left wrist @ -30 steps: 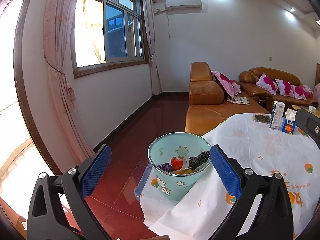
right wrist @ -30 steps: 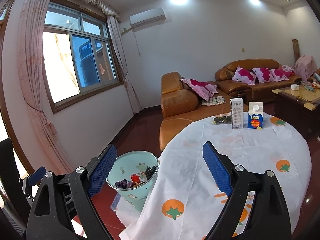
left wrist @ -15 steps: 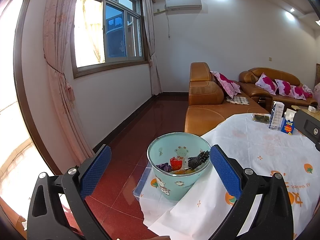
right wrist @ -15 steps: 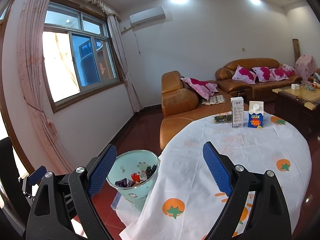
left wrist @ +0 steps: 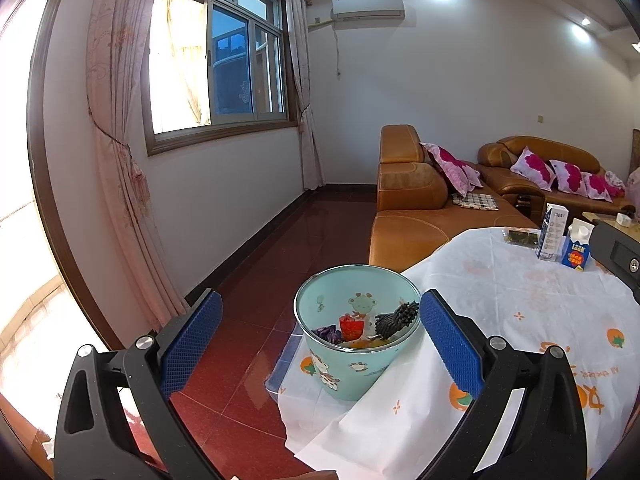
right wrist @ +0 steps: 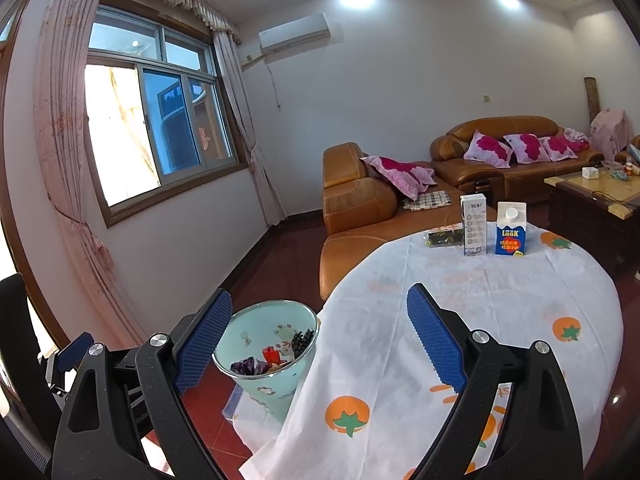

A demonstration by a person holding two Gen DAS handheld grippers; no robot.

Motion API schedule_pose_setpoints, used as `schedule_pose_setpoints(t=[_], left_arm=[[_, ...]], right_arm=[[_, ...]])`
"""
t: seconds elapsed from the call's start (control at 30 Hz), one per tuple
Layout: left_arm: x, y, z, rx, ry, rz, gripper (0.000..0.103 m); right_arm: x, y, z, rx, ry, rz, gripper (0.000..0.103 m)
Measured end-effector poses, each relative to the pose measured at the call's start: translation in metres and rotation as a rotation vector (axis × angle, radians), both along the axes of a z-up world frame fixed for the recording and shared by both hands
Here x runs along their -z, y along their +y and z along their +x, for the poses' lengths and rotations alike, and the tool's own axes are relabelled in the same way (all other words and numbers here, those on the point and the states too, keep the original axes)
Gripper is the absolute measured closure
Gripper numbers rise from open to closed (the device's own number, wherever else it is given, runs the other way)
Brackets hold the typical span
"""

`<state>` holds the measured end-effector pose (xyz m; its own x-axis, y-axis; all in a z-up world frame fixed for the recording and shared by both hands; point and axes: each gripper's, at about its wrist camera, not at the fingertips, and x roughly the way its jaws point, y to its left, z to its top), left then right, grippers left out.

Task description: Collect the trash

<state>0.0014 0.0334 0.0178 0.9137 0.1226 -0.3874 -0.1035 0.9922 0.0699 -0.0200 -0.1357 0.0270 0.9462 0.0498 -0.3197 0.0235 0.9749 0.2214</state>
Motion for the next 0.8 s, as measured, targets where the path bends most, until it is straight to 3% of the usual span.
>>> schedule_pose_setpoints(t=[0.8], left_arm=[[-0.0033,0.001,-0.0018,-0.003,-0.004,-0.016,0.006]], right_arm=[[0.0027,0.0001,-0.0018,0.02,0.004,0.017,0.015]])
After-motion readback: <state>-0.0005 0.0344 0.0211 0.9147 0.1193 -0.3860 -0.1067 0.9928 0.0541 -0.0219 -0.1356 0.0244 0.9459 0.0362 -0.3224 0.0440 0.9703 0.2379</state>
